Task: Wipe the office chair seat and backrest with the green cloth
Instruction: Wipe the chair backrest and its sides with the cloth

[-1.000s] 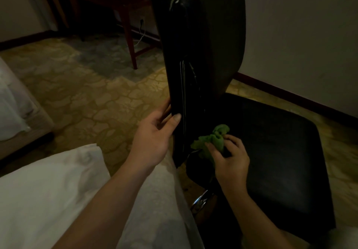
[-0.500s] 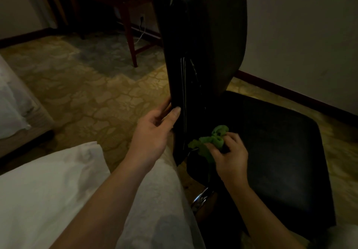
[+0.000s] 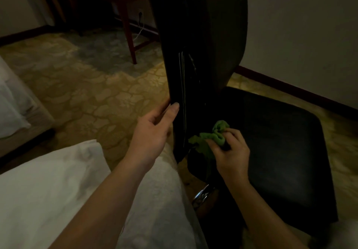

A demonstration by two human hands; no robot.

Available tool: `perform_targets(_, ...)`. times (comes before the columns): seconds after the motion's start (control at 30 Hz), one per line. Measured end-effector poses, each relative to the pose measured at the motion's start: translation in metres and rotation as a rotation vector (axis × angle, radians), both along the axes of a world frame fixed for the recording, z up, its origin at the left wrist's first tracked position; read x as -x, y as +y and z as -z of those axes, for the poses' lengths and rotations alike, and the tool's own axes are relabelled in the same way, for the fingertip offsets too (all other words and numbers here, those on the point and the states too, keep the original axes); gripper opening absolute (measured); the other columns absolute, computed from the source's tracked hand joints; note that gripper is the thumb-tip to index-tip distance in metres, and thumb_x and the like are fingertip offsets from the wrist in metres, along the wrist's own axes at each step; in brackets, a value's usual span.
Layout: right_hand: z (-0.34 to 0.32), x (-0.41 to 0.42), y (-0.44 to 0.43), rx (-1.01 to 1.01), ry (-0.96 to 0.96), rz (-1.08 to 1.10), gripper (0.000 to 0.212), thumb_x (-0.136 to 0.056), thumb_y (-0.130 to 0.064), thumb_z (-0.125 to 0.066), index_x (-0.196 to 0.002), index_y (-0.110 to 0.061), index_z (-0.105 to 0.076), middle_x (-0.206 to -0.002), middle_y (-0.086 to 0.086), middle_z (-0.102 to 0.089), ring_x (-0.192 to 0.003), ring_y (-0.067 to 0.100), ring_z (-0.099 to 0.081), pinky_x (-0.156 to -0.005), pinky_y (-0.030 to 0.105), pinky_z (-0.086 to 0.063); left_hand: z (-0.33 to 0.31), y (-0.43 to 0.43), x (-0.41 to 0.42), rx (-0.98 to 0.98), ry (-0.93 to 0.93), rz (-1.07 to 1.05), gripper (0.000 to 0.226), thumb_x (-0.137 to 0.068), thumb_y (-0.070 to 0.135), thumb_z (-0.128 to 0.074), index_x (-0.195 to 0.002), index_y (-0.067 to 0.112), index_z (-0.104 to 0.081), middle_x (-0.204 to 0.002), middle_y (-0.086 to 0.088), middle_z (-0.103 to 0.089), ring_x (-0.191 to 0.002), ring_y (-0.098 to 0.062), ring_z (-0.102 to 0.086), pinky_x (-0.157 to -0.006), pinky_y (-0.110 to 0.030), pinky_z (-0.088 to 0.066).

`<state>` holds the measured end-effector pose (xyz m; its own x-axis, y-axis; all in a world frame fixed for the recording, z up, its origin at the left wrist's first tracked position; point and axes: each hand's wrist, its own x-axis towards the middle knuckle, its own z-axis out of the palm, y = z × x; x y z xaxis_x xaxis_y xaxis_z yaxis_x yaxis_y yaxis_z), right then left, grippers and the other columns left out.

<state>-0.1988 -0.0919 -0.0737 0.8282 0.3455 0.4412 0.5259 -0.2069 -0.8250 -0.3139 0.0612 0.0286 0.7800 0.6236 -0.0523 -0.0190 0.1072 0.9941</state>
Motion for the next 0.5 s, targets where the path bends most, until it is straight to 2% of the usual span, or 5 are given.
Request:
perform_targets(0.07,0.007,-0.005,0.0,0.019,-0.001,-0.035,0.013,-0.078,-0.008,-0.08,-0.085,-0.01,-0.069,-0.102,-0.003,-0.056,-0.093,0.0,-0.06,-0.077,0.008,-0.05,0.003,0.001,0.001,0.034,0.002,0.025,0.054,-0.081,0.046,-0.059,-0.133,0.033,-0.06,-0.111,0.017,-0.074,-0.106,-0.001,-0.069,-0.085,-0.025,-0.055)
perform_targets(0.27,0.027,-0.013,0.003,0.114,0.008,-0.117,0.01,-0.082,-0.008,-0.076,-0.086,-0.006,-0.068,-0.106,-0.002,-0.054,-0.092,0.005,-0.059,-0.076,0.019,-0.055,0.008,0.003,-0.002,0.046,0.018,-0.009,0.058,-0.083,0.046,-0.061,-0.137,0.024,-0.06,-0.12,0.006,-0.073,-0.113,-0.012,-0.068,-0.092,-0.035,-0.056)
perform_targets(0.37,0.041,-0.01,0.009,0.245,-0.047,-0.125,0.013,-0.081,-0.009,-0.078,-0.09,-0.005,-0.07,-0.108,-0.002,-0.053,-0.091,0.008,-0.059,-0.078,0.022,-0.056,0.01,0.001,-0.003,0.05,0.013,-0.018,0.055,-0.085,0.044,-0.061,-0.135,0.024,-0.061,-0.12,0.006,-0.073,-0.114,-0.012,-0.068,-0.094,-0.036,-0.056)
perform_targets(0.43,0.049,-0.006,0.012,0.27,-0.055,-0.137,0.016,-0.079,-0.007,-0.079,-0.093,-0.003,-0.071,-0.107,-0.003,-0.052,-0.093,0.019,-0.062,-0.08,0.017,-0.052,0.009,-0.001,-0.002,0.048,0.009,-0.017,0.052,-0.085,0.044,-0.06,-0.134,0.025,-0.062,-0.12,0.007,-0.073,-0.114,-0.011,-0.068,-0.094,-0.037,-0.056)
perform_targets(0.5,0.047,-0.002,0.01,0.264,-0.039,-0.124,0.015,-0.078,-0.006,-0.08,-0.09,-0.003,-0.071,-0.104,-0.004,-0.052,-0.089,0.02,-0.063,-0.079,0.007,-0.046,0.009,0.001,-0.002,0.044,0.017,-0.021,0.053,-0.084,0.046,-0.061,-0.134,0.027,-0.062,-0.119,0.007,-0.073,-0.113,-0.011,-0.068,-0.096,-0.04,-0.056)
